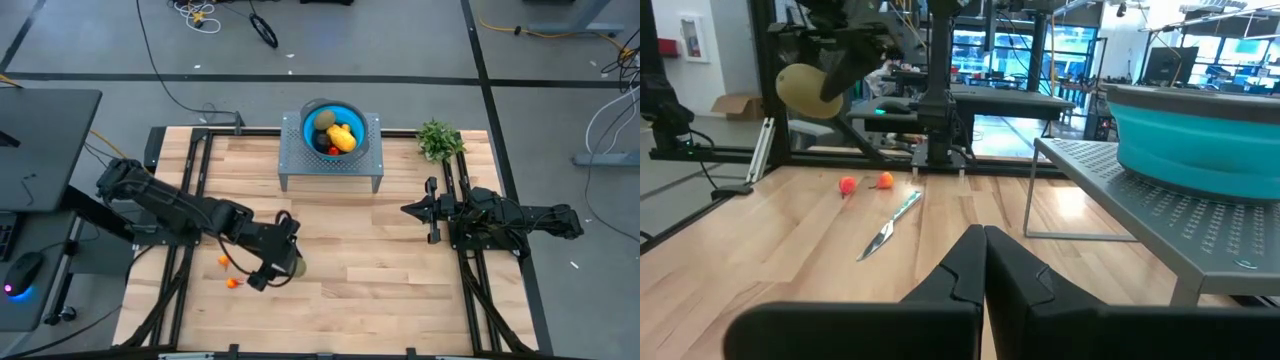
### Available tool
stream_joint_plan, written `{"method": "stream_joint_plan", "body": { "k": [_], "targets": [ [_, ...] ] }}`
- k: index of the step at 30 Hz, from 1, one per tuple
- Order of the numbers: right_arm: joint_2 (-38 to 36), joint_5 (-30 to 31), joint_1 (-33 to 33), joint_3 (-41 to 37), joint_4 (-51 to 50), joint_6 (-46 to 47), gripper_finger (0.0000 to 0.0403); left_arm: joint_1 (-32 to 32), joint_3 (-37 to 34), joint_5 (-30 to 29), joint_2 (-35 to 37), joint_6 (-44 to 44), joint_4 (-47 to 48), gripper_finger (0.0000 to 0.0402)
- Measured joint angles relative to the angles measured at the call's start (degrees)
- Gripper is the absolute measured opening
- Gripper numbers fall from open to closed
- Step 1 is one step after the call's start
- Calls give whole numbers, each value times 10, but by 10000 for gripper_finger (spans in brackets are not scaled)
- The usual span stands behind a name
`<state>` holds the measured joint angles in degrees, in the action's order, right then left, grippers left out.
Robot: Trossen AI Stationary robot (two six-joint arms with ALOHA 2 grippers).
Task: Pick & Place Fruit
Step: Put the kiwi into the blue bin
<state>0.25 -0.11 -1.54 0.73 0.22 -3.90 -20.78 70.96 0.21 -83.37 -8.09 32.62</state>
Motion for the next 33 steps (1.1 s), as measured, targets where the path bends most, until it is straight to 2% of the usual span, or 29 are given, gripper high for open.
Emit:
{"method": "stream_joint_plan", "body": {
  "k": [5, 11, 19, 28, 33],
  "targets": [
    [0, 0, 0, 0, 0, 0, 7, 24, 0, -5, 0, 11, -7, 250],
    [0, 0, 0, 0, 0, 0, 7, 82, 0, -24, 0, 34, -30, 250],
    [0, 0, 0, 0, 0, 0, 7, 140, 0, -21, 0, 48, -63, 250],
    [0, 0, 0, 0, 0, 0, 7, 177, 0, -19, 0, 60, -65, 249],
    [0, 0, 0, 0, 0, 0, 7, 205, 8, -1, 31, 74, -60, 249]
  ]
}}
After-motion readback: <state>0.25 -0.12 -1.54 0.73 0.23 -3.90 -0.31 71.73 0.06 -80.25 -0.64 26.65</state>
